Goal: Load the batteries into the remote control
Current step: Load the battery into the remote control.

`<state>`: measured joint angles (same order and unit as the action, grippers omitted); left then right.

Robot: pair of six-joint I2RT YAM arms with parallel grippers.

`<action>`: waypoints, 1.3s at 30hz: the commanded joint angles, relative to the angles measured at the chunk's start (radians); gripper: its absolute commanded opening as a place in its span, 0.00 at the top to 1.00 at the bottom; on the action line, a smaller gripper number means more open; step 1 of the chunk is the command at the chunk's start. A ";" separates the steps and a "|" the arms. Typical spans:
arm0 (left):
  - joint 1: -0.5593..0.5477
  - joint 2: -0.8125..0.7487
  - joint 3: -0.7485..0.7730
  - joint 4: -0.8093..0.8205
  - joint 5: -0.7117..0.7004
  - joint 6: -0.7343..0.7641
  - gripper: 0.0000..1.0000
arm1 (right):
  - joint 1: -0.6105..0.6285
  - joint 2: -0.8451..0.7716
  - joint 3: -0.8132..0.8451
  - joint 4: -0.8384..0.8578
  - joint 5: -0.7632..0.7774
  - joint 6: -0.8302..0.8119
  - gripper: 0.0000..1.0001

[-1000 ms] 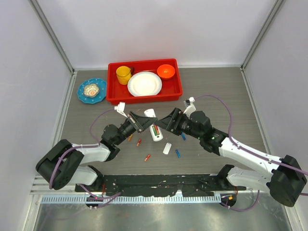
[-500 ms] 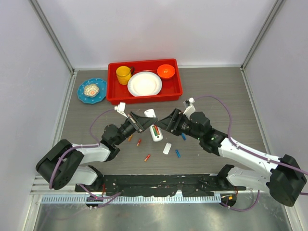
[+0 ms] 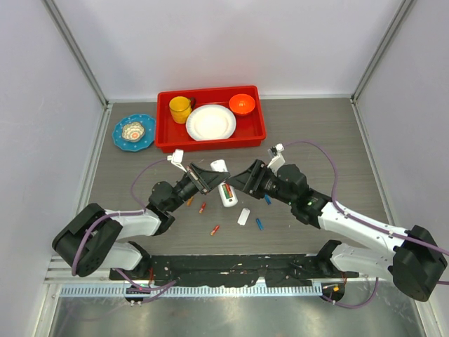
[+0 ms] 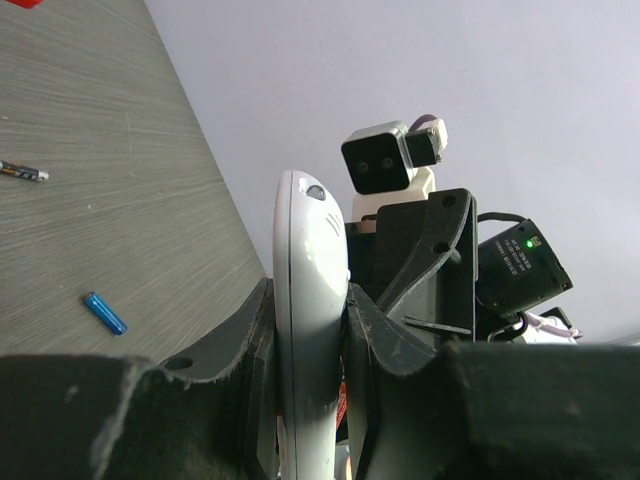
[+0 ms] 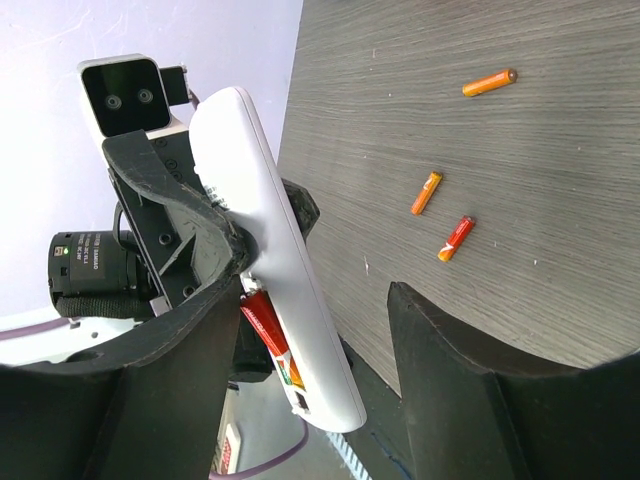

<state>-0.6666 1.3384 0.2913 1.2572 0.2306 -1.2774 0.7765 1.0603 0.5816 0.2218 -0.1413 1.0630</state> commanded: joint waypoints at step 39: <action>-0.004 0.013 0.032 0.288 -0.002 0.006 1.00 | -0.006 -0.045 0.023 -0.044 0.022 -0.008 0.35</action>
<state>-0.6682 1.3445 0.2958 1.2415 0.2295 -1.2743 0.7712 1.0382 0.5507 0.2188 -0.1318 1.0760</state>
